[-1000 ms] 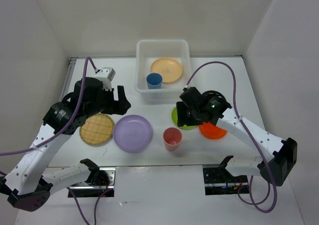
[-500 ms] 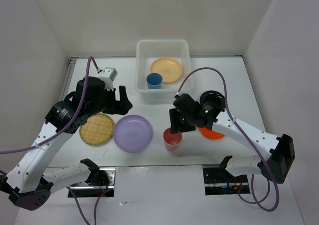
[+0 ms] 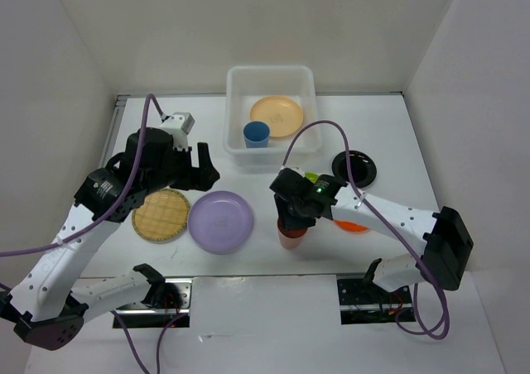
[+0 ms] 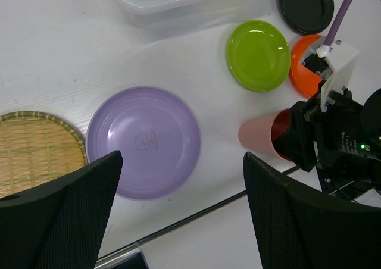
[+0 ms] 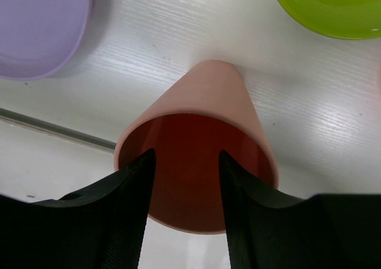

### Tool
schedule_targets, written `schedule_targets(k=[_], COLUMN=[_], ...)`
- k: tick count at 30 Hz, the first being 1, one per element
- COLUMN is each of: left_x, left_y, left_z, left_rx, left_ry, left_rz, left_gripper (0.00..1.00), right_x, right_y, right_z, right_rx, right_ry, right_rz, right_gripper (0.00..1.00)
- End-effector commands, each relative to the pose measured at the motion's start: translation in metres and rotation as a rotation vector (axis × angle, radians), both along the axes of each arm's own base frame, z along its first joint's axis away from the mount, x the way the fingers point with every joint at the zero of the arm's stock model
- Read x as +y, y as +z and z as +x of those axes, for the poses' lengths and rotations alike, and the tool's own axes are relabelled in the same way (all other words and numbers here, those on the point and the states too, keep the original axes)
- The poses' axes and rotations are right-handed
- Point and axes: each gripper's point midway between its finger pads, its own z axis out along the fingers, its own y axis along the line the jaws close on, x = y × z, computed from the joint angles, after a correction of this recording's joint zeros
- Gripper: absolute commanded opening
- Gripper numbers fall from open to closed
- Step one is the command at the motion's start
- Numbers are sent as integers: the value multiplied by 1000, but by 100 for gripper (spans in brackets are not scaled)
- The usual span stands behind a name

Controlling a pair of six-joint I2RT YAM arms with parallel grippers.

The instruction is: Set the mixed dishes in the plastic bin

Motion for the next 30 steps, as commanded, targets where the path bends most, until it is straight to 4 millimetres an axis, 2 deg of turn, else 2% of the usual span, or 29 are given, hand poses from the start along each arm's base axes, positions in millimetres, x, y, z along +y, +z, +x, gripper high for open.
schedule_targets(k=[1, 5, 12, 16, 19, 23, 30], left_x=[0, 0, 0, 0, 0, -1, -1], left_y=[10, 10, 10, 10, 14, 11, 13], left_z=[2, 2, 2, 2, 2, 4, 2], left_rx=[-48, -48, -48, -48, -56, -48, -45], left_ry=[-4, -4, -4, -4, -4, -4, -12], left_rz=[-18, -18, -18, -18, -23, -18, -22], left_gripper=[89, 90, 90, 90, 90, 90, 90], right_x=[7, 16, 7, -6, -14, -26, -43], right_y=[4, 31, 75, 79, 79, 70, 52], right_z=[2, 5, 13, 18, 22, 28, 33], right_rx=[-31, -69, -147, -184, -205, -218, -208], right_ry=[-15, -12, -40, -66, -100, -140, -173], right_rz=[13, 43, 58, 5, -30, -75, -120], right_gripper=[51, 49, 49, 49, 54, 59, 61])
